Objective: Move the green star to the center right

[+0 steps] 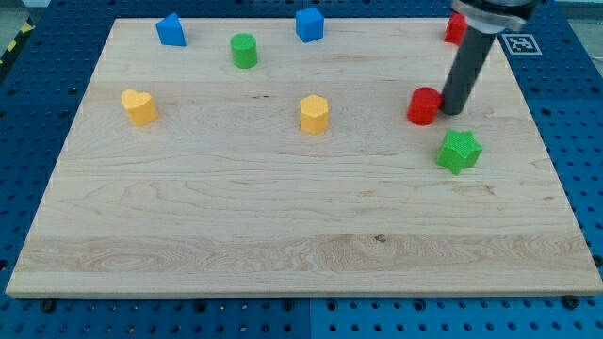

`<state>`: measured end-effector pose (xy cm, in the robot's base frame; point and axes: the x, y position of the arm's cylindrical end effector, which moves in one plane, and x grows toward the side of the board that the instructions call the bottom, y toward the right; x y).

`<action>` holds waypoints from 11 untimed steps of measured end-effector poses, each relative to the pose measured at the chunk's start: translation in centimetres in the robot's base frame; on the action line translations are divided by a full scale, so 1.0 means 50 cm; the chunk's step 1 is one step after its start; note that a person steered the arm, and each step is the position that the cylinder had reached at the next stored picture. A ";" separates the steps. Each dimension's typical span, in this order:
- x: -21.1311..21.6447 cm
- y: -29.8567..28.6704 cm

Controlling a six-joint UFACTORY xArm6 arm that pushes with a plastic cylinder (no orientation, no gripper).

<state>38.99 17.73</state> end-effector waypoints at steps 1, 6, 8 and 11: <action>0.013 -0.057; 0.208 -0.033; 0.169 0.013; 0.114 0.049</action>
<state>44.70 20.19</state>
